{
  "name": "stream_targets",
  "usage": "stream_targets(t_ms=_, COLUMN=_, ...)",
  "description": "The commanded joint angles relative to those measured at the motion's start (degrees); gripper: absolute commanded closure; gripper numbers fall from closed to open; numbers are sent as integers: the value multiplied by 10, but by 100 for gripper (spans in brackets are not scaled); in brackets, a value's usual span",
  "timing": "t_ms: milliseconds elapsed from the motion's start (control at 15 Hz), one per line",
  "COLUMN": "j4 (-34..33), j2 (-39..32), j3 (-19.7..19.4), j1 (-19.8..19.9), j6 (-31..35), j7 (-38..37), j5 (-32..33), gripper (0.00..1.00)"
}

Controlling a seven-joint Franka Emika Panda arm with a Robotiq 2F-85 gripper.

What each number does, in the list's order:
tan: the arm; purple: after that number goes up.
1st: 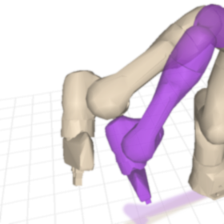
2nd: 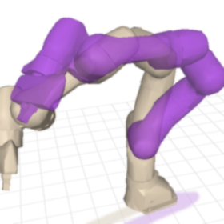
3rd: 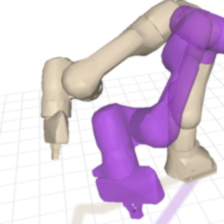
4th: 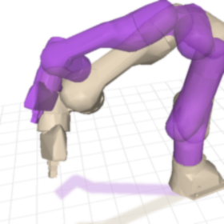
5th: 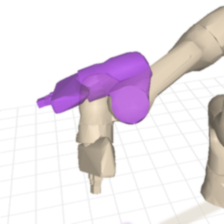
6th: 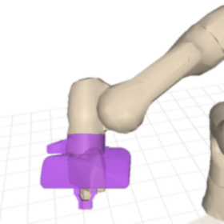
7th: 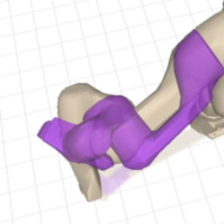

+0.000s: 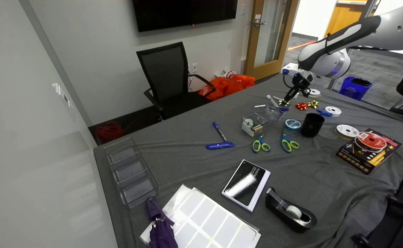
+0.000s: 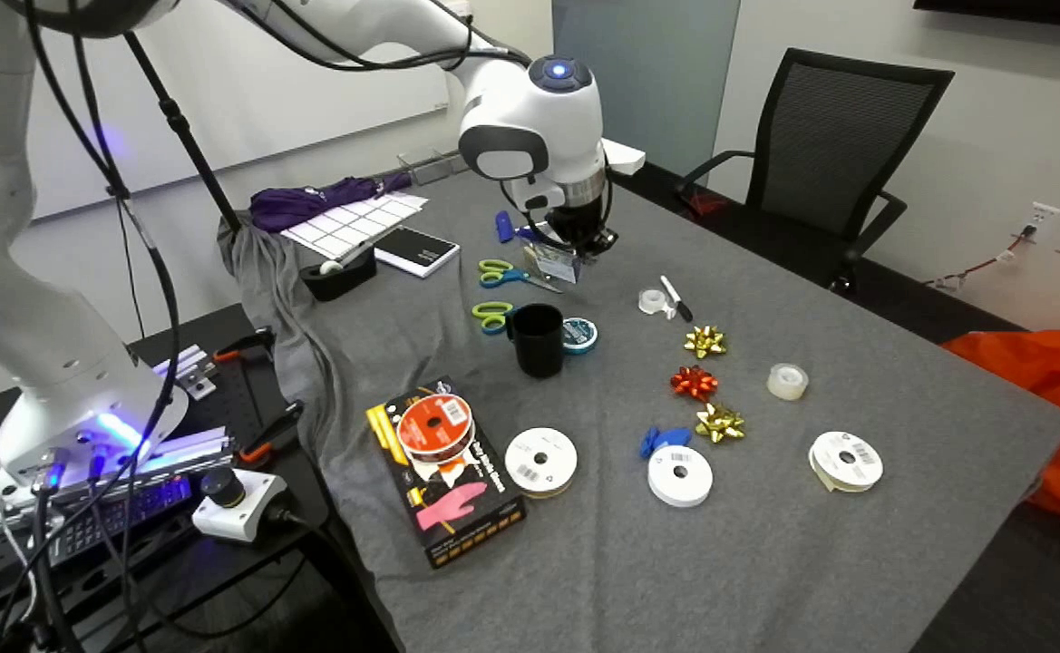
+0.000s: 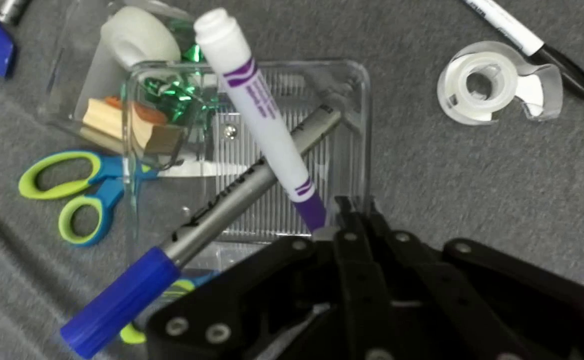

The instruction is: Remove the markers from the black cup, put them inside the clear bowl on the right and move it to the front

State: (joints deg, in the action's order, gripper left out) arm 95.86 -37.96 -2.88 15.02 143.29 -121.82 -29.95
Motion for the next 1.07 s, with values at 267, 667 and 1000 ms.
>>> stream_targets(t_ms=267, j4=249, j2=173, j3=-5, j1=-13, j6=6, j7=139, j5=-22, gripper=99)
stream_targets(t_ms=667, j4=376, j2=229, j3=-13, j1=-35, j6=28, j7=231, j5=-25, gripper=99)
stream_targets(t_ms=1000, j4=433, j2=230, j3=-21, j1=-41, j6=68, j7=300, j5=-31, gripper=99)
